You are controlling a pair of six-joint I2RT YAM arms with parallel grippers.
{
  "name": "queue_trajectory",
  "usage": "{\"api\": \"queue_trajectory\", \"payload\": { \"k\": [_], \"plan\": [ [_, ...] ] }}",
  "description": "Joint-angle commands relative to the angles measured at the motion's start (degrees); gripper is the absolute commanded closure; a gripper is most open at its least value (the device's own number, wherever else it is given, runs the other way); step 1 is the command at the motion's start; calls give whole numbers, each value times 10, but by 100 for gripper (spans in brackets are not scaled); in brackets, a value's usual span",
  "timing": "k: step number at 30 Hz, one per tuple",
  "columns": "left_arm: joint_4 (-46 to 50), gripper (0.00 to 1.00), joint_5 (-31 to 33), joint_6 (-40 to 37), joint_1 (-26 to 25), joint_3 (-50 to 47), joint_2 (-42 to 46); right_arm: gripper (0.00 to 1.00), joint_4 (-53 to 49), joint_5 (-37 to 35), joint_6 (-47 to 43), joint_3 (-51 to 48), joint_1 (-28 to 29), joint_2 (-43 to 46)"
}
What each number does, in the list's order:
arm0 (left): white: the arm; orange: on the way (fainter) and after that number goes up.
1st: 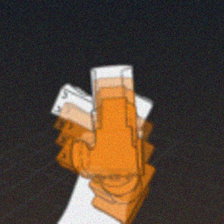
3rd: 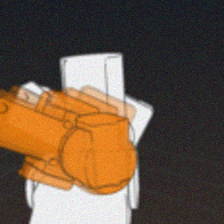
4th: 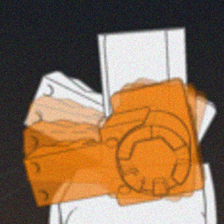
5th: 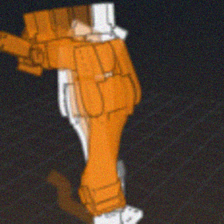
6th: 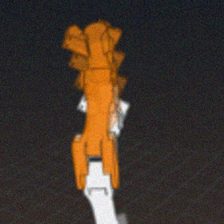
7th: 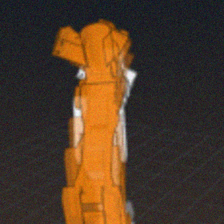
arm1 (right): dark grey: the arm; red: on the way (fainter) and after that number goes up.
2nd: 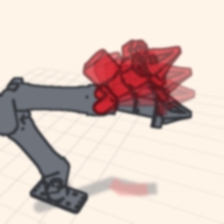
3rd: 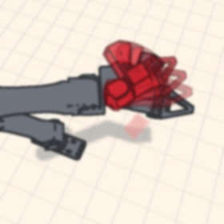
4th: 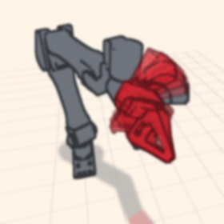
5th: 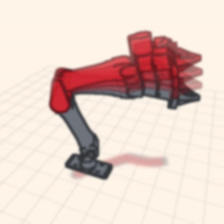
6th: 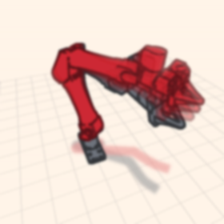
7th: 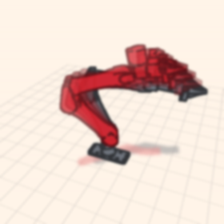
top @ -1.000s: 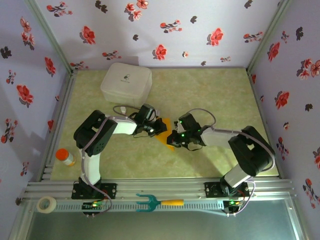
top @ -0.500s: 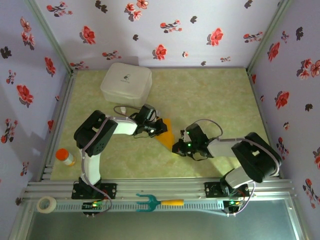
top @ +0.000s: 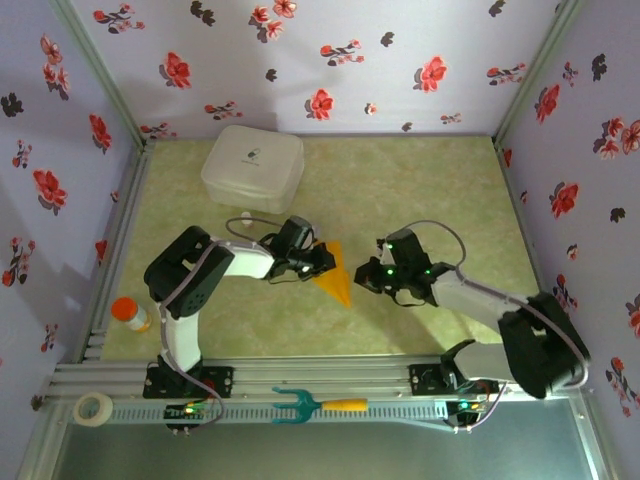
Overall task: Fold a paper plane with a square sheet of paper (pick it up from the middle)
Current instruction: Fourth fold the wing at the center of the table.
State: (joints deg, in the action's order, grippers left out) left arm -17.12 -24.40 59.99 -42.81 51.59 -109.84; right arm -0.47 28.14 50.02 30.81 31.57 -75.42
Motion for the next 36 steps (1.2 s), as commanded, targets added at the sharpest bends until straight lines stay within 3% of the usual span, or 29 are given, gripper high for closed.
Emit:
{"api": "queue_trajectory", "payload": {
  "k": [1,14,31,36],
  "plan": [
    [52,93,24,10,-6,-20,-6,95,40,34,12,39,11,-54],
    [50,93,17,3,-4,-10,-10,98,88,50,16,102,27,-199],
    [61,89,-23,-32,11,6,38,100,69,2,-9,14,24,-248],
    [66,93,-38,-33,11,-8,45,100,55,-3,-13,23,23,-234]
  ]
}}
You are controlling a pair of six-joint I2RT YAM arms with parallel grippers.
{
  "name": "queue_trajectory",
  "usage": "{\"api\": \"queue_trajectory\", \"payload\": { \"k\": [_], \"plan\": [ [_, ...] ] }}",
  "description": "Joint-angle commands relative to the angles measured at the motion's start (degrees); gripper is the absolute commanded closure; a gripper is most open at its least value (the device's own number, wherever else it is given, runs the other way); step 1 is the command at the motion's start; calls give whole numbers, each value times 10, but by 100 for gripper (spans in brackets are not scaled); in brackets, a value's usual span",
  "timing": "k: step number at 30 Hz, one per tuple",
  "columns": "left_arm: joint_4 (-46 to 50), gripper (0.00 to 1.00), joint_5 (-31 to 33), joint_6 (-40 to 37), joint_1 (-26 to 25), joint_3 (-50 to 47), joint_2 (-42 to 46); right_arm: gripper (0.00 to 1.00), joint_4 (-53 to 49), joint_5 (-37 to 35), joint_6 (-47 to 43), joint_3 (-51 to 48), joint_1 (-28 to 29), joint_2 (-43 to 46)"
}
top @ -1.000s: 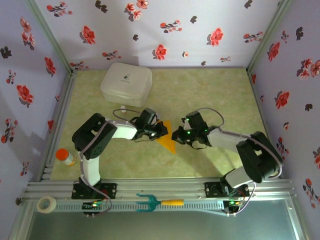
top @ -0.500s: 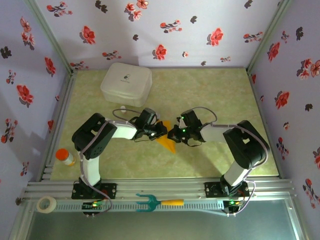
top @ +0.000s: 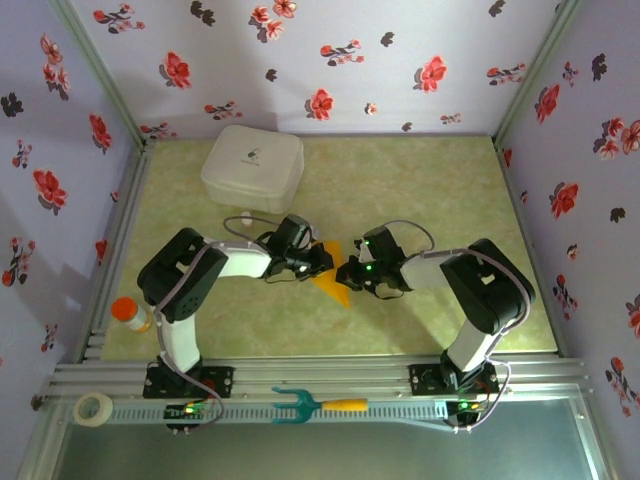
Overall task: Fold a paper plane with a square sheet of paper (pick it up from the middle)
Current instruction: Fourth fold the wing at the center of the table.
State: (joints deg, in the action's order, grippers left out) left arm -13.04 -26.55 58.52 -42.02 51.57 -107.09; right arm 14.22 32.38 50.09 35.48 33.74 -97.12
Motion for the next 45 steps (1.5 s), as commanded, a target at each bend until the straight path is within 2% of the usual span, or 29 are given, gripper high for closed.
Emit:
{"api": "queue_trajectory", "payload": {
  "k": [1,6,14,25,36,45],
  "plan": [
    [19,94,-18,-18,4,-11,14,100,-93,-45,-14,-23,0,-16],
    [-6,96,-40,-12,5,-2,-20,100,-92,-43,-15,-24,-1,-20],
    [31,96,5,-4,44,4,-44,100,-108,-48,-31,-31,-2,-21],
    [109,96,12,-41,76,78,-71,100,-109,-47,-40,-38,-2,-16],
    [134,96,10,-72,116,101,-82,100,-103,-41,-40,-44,-5,-13],
    [169,95,13,-94,131,134,-85,100,-97,-31,-41,-48,-6,-10]
  ]
}}
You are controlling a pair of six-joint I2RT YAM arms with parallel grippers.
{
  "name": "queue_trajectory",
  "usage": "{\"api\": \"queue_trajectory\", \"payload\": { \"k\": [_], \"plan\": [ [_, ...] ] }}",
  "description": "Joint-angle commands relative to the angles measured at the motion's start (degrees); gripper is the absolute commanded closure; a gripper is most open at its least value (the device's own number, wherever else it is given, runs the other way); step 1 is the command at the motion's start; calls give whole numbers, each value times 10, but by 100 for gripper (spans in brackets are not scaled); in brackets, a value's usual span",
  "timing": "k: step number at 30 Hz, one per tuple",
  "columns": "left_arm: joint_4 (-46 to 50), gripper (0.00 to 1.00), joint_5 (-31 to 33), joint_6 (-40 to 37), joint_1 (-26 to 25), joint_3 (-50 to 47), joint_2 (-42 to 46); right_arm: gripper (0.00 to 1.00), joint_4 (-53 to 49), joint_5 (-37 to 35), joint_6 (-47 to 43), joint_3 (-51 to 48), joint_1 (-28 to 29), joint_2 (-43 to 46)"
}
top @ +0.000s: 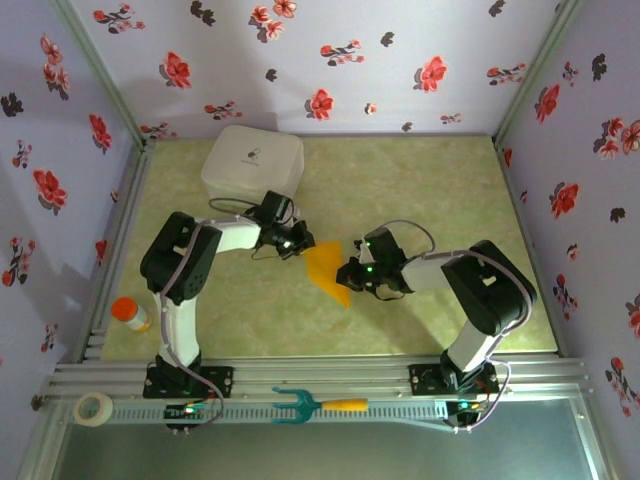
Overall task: Fold a paper plane with a square sheet of paper (pick it up from the middle)
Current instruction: Fourth fold the wing at the center of the table.
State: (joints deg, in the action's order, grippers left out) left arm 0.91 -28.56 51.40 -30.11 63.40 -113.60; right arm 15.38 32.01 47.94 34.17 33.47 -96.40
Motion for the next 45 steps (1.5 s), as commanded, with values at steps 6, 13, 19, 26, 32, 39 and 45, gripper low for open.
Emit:
{"api": "queue_trajectory", "payload": {
  "k": [6,13,19,26,32,39,45],
  "plan": [
    [47,95,35,-32,15,37,-22,100,-109,-26,-20,-37,-3,-14],
    [56,95,48,-36,14,26,20,100,-118,-24,-25,-36,-4,-6],
    [49,94,60,-35,-3,-1,88,100,-121,-26,-27,-32,-4,-6],
    [-19,94,16,-15,-57,-43,88,100,-127,-32,-27,-28,-5,-1],
    [-77,94,-9,11,-95,-50,44,100,-126,-32,-25,-29,-5,-2],
    [-66,94,8,19,-116,-41,4,100,-122,-28,-22,-29,-6,6],
    [-51,95,26,17,-114,-59,-7,99,-108,4,-10,-14,-3,32]
  ]
}}
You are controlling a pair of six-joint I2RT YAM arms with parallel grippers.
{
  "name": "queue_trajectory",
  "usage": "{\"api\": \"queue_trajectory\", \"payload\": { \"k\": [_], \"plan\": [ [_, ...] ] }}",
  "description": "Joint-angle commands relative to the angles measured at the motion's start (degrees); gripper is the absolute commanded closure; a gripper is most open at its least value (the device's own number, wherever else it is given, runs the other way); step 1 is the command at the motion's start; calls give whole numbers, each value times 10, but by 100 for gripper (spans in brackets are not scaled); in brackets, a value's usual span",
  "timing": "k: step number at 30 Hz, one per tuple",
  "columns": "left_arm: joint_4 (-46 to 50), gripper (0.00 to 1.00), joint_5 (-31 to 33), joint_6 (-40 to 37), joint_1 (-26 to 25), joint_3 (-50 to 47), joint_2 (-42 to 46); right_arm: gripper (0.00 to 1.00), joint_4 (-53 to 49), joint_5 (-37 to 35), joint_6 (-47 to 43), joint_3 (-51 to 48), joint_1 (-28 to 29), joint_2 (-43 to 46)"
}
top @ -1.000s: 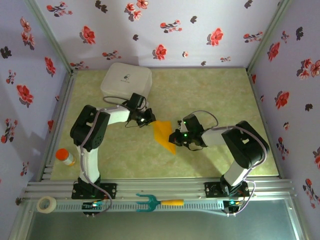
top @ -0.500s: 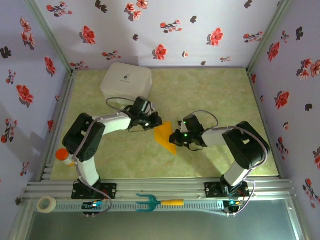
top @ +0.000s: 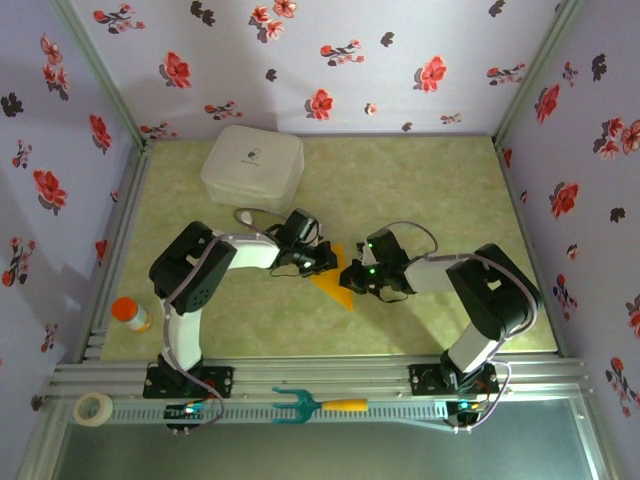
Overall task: Fold a paper plane with a square sheet of paper (pick it up from the middle)
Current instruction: Fourth fold the wing at the center of the table.
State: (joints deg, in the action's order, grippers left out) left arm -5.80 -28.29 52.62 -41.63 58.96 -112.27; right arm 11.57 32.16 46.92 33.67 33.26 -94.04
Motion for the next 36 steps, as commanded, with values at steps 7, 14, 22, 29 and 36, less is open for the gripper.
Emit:
{"api": "queue_trajectory", "payload": {
  "k": [7,14,22,29,36],
  "plan": [
    [9,96,24,7,6,-26,-22,99,-48,57,7,12,16,32],
    [10,96,22,6,8,-24,-21,99,-59,19,9,-18,19,-1],
    [10,96,20,6,16,-25,-23,98,-25,30,51,-104,20,80],
    [4,96,18,10,18,-29,-22,97,-68,13,65,-138,20,165],
    [1,96,13,13,18,-29,-16,95,-110,-48,50,-73,20,204]
  ]
}}
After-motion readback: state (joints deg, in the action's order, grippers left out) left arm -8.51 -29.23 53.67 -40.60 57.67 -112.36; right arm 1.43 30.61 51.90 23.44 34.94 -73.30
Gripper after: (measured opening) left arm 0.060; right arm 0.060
